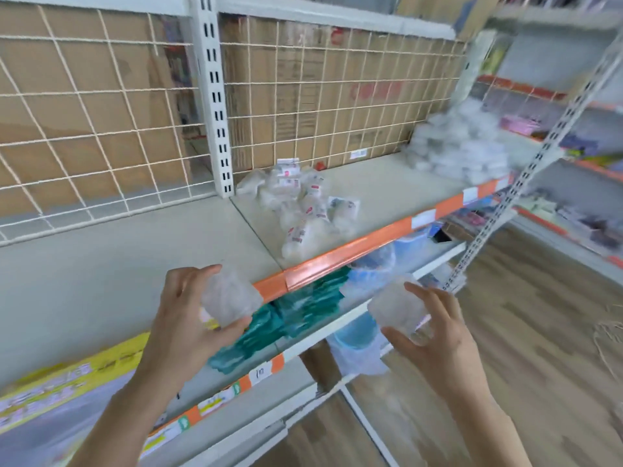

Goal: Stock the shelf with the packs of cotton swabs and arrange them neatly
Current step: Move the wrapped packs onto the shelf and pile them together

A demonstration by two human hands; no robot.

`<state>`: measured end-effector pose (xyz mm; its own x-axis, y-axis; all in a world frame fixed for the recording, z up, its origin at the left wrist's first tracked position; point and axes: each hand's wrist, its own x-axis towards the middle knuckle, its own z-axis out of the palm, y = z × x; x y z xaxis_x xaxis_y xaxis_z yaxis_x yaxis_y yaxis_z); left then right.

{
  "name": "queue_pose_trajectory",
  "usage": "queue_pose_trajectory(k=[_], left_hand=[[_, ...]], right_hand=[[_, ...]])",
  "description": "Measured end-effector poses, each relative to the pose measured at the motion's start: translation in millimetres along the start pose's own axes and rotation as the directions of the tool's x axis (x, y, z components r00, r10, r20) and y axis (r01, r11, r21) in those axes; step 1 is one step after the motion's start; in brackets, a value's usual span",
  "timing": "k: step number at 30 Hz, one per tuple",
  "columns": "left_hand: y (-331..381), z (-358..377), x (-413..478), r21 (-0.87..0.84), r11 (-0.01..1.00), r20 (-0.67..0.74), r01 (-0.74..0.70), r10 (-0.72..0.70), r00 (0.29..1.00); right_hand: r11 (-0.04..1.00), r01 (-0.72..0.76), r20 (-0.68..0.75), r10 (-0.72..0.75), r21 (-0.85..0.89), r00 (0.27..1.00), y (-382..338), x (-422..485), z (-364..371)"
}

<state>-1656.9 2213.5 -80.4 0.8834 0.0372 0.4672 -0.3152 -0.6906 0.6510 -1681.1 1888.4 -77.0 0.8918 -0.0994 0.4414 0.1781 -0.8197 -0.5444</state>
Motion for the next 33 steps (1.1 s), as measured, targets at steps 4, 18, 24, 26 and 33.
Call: queue_pose_trajectory(k=[4, 18, 24, 26, 33], left_hand=[[23.7, 35.0, 24.8, -0.016, 0.998, 0.07, -0.053, 0.054, 0.996], [101.1, 184.5, 147.9, -0.213, 0.952, 0.156, -0.22, 0.255, 0.954], [129.6, 239.9, 209.8, -0.268, 0.945, 0.166, -0.185, 0.235, 0.958], [135.6, 258.4, 226.1, -0.273, 0.941, 0.167, -0.202, 0.253, 0.953], [140.1, 316.8, 261.1, -0.309, 0.932, 0.261, -0.192, 0.277, 0.925]], right_hand=[[0.996, -0.087, -0.072, 0.084, -0.034, 0.994, 32.2, -6.1, -27.8], [0.952, -0.275, -0.272, 0.232, -0.135, 0.934, 141.6, 65.0, -94.2], [0.944, -0.307, -0.295, 0.26, -0.125, 0.92, 181.1, 125.2, -110.8], [0.939, -0.317, -0.293, 0.268, -0.134, 0.918, 193.3, 138.4, -111.4], [0.926, -0.359, -0.285, 0.315, -0.114, 0.905, 243.9, 179.6, -106.3]])
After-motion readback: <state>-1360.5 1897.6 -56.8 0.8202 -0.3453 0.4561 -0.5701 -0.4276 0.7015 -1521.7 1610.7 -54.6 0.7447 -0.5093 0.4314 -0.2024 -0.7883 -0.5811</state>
